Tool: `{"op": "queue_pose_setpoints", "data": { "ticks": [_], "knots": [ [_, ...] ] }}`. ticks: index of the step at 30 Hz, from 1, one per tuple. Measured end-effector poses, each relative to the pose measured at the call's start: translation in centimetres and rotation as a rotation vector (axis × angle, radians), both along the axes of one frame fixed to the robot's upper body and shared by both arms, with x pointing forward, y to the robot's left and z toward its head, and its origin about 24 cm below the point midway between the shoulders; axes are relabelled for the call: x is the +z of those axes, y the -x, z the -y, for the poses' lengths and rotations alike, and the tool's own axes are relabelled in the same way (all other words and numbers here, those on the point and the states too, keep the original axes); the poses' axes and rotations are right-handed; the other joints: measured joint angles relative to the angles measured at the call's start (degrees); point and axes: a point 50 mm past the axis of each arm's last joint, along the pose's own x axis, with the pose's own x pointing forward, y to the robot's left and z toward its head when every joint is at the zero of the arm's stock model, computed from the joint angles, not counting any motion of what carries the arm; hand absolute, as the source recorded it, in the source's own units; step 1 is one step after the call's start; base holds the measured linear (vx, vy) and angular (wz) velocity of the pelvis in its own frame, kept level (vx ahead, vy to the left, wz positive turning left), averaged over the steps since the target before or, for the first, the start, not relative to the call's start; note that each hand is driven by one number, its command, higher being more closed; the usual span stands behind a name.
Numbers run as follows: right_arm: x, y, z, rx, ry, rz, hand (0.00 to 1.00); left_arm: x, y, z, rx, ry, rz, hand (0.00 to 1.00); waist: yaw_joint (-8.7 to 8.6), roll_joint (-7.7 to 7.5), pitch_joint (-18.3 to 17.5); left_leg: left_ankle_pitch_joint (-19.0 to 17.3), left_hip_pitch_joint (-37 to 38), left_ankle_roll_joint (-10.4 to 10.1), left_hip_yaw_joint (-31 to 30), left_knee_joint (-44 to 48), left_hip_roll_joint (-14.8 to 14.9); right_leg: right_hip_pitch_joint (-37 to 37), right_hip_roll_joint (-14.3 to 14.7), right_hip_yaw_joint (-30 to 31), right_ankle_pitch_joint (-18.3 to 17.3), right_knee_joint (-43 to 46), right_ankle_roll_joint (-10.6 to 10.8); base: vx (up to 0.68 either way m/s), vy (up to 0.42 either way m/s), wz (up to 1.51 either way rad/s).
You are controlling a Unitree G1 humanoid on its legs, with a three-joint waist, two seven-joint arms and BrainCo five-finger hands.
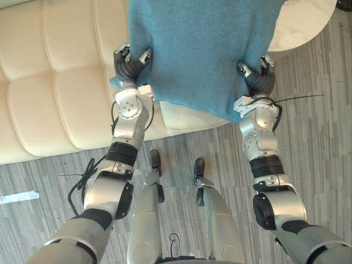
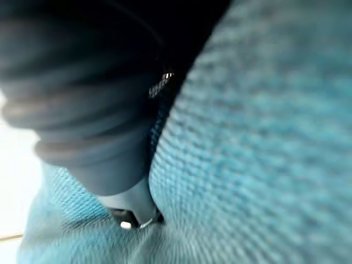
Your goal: Pick up cushions and gather them together orderly.
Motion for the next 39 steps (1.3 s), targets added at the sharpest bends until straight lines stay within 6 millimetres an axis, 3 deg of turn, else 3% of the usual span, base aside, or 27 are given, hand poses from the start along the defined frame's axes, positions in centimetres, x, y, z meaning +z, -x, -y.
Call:
{"op": "queue_pose_setpoints", "data": {
  "ticks": [4,9,14,18,19,26,30,36,38,39],
  "knots": [
    [-0.5,0.5,0.7,-0.038,0.007,-0.003,1.00,0.8,1.5,1.9,-0.057,0.023,0.083,1.00,0.08,0.00,0.0,0.0,0.6,0.0,0.1,0.0,-0.1,0.5,-0.1,0.0,0.0,0.1,0.0,0.00,0.000,0.00],
    [-1.5,3.0,1.5,-0.110,0.030,0.029,1.00,-1.9,3.5,3.6,-0.105,0.112,0.055,1.00,-0.14,0.05,0.0,-0.2,5.1,-0.1,0.0,0.0,-0.9,4.7,-1.1,-0.5,-1.4,1.4,0.3,-0.01,-0.003,0.09],
    [-2.3,6.0,1.4,-0.142,0.031,0.089,1.00,-4.2,6.2,3.8,-0.142,0.199,0.065,1.00,-0.60,0.22,-0.4,-2.3,9.3,-0.3,0.0,0.9,-2.2,8.3,-2.9,-1.4,-4.2,4.6,0.6,-0.02,-0.002,0.16],
    [-5.4,8.4,0.8,-0.145,0.033,0.026,1.00,-7.4,8.1,3.4,-0.153,0.231,-0.012,1.00,-0.75,0.34,-3.2,-3.7,12.3,-0.1,0.4,1.2,-3.0,11.5,-3.9,-1.9,-5.8,5.2,1.0,0.02,0.006,0.10],
    [-7.1,9.3,0.8,-0.159,0.054,-0.026,1.00,-9.4,8.9,3.3,-0.155,0.226,-0.074,1.00,-0.78,0.31,-5.6,-3.7,13.5,0.1,0.4,0.2,-3.7,12.3,-4.4,-1.9,-6.3,5.1,1.4,0.08,0.005,0.06],
    [-11.6,11.9,1.0,-0.156,0.156,-0.187,1.00,-15.3,11.9,3.1,-0.169,0.209,-0.282,1.00,-2.01,0.92,-10.8,-2.9,21.8,1.0,0.2,-4.7,-5.0,20.4,-5.0,-2.0,-6.2,0.0,1.8,0.10,0.016,0.00],
    [-13.7,13.0,1.3,-0.138,0.182,-0.271,1.00,-17.3,13.2,2.6,-0.195,0.151,-0.359,1.00,-2.25,1.35,-12.8,-2.9,26.6,1.0,-0.3,-6.9,-5.3,26.1,-4.9,-2.5,-5.9,-3.9,2.1,0.09,0.017,0.02],
    [-15.7,14.0,2.4,-0.142,0.228,-0.360,1.00,-18.2,13.9,3.3,-0.241,0.137,-0.398,1.00,-2.58,2.36,-14.8,-2.9,24.8,1.0,-6.1,-3.7,-6.3,30.9,-5.5,-9.6,-5.9,-5.8,2.1,0.02,-0.001,0.58],
    [-15.8,14.0,2.5,-0.145,0.230,-0.364,1.00,-18.3,13.9,3.3,-0.245,0.142,-0.402,1.00,-2.46,2.43,-14.8,-2.0,23.2,-0.6,-5.7,-2.9,-6.5,31.0,-6.3,-12.0,-6.1,-5.2,1.8,-0.10,0.029,0.71],
    [-16.0,14.1,2.8,-0.156,0.228,-0.372,1.00,-18.3,14.0,3.5,-0.259,0.138,-0.402,1.00,-2.50,2.52,-14.9,-6.0,22.3,0.6,-1.6,-1.7,-5.2,31.0,-7.2,-13.9,-6.0,-5.5,1.7,-0.13,0.099,1.00]
  ]
}}
